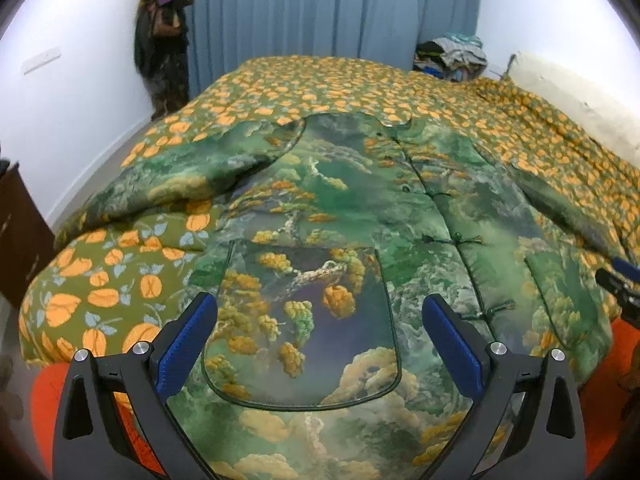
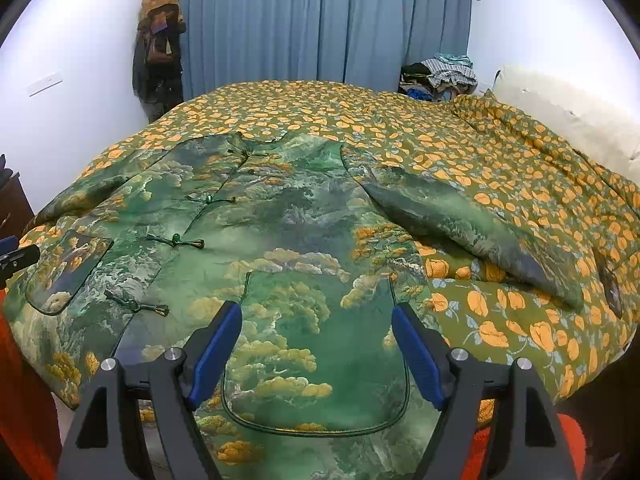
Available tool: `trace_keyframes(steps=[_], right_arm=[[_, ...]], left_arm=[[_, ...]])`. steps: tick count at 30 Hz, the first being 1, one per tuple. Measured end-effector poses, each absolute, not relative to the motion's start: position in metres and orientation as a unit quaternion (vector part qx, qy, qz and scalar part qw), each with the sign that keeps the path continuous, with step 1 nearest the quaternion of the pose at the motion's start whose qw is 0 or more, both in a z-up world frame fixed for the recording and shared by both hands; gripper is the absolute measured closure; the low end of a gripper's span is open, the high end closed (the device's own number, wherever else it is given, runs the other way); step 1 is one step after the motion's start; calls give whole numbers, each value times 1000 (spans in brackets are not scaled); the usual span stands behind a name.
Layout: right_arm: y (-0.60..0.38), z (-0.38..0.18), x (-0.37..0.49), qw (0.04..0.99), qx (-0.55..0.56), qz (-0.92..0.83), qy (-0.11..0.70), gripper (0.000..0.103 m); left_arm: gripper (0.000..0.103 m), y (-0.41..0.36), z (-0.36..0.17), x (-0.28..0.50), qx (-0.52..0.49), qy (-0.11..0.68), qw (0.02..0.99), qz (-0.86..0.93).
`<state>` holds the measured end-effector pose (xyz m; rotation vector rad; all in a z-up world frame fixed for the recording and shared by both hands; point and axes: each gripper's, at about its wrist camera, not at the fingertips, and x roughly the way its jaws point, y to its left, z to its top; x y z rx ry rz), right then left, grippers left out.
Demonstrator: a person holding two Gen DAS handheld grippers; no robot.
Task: Fold large clothes
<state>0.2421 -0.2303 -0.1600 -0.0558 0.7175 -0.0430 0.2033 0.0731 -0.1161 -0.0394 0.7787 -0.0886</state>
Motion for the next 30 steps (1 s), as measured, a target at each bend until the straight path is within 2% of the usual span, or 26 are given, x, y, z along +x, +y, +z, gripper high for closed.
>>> trace_keyframes(steps=[11, 17, 21, 25, 30], right_arm=[[-251, -161, 247, 933, 9, -30, 359, 24], [-332, -147, 268, 929, 90, -66, 353, 24], [-431, -161, 285, 912, 174, -134, 347, 24], [-555, -211, 285, 843, 340, -231, 346, 24], [-631, -255, 273, 777, 476, -288, 294, 24]], left_arm=[[1, 79, -122, 205, -27, 386, 922, -19], [1, 80, -122, 205, -21, 385, 923, -10], [1, 84, -124, 207, -27, 388, 921, -2], [1, 86, -124, 209, -29, 388, 921, 5], [1, 82, -131, 214, -20, 399, 917, 12]])
